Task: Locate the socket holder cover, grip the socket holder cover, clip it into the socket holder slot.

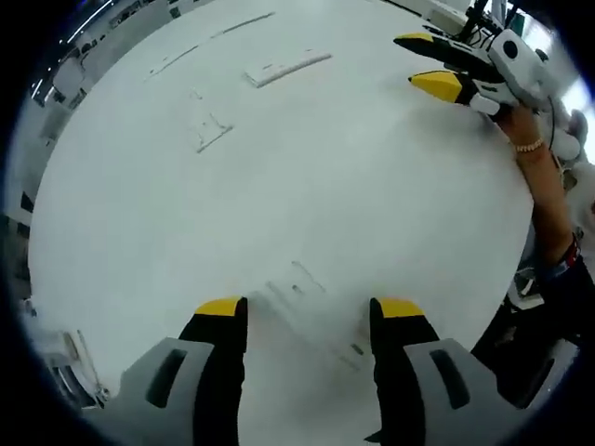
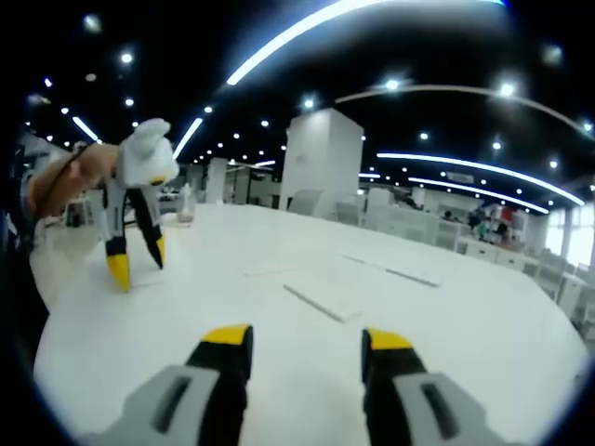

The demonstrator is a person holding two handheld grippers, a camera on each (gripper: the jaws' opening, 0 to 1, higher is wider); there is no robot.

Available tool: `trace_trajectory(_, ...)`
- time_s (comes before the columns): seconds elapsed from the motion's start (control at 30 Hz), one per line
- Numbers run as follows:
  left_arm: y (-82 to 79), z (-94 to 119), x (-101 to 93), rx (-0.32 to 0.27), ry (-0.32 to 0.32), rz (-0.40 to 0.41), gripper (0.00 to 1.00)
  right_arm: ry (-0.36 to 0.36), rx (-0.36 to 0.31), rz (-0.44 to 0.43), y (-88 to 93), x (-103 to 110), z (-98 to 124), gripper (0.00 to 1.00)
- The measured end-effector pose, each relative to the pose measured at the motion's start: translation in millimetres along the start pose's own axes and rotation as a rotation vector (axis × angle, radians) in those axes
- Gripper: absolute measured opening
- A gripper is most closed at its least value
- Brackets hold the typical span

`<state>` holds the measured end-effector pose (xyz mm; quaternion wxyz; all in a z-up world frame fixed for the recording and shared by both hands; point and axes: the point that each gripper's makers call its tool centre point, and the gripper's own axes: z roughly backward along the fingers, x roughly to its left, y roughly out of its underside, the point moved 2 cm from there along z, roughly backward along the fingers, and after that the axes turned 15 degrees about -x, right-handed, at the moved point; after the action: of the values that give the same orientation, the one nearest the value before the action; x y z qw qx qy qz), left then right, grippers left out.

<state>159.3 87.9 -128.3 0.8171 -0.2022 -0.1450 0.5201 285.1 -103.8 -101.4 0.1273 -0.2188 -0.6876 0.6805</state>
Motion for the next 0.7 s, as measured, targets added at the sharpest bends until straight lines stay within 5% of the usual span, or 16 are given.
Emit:
trace_trajectory(0.27,4.1,2.5,0.1,0.107,-0.056,0.108,0.53,0.004,0.004,0.005,-0.5,-1.8,0.9,0.48)
trace_trajectory(0.7,8.6,7.0,-12.6,0.171,-0.129,0.274,0.38,0.000,0.006,0.014,-3.1,-9.5,-0.4,0.47)
